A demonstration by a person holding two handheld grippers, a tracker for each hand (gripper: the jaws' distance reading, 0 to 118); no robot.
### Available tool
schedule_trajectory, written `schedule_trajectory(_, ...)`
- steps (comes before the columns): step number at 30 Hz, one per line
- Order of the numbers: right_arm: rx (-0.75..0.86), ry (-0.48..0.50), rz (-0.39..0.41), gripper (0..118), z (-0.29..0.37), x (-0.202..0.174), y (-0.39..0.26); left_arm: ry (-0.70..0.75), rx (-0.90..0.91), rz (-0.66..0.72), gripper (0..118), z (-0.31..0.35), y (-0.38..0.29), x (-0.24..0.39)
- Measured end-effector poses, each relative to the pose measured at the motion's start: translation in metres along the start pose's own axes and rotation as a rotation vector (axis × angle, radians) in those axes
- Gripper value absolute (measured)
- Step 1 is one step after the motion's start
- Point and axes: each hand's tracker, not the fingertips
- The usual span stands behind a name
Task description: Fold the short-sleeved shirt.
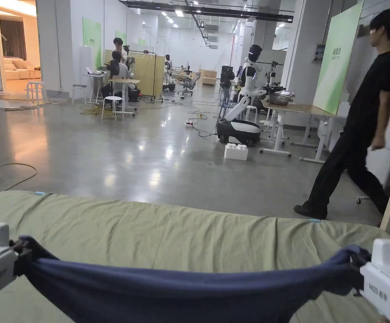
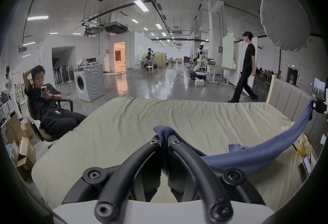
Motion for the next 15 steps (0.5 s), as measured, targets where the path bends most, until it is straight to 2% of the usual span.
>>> schedule_trajectory(1,-0.052,0.011,-0.026,5,0.005,0.001,-0.012,-0.003,-0.005,-0.003,6,0.004,-0.010,-0.002)
schedule_trajectory(5,-0.095,0.002,0.017,5,0.034,-0.002,-0.060,-0.022,-0.061,0.007,6,0.014,-0.062,-0.023)
schedule_trajectory(10,-0.190,0.011,0.015,5,0.070,-0.008,-0.123,-0.018,-0.180,0.045,6,0.036,-0.117,-0.035)
schedule_trajectory(12,-0.254,0.021,0.007,5,0.078,-0.008,-0.150,-0.019,-0.247,0.094,6,0.047,-0.139,-0.038)
schedule_trajectory(15,-0.334,0.017,-0.021,5,0.079,-0.006,-0.186,0.007,-0.321,0.057,6,0.061,-0.167,-0.030)
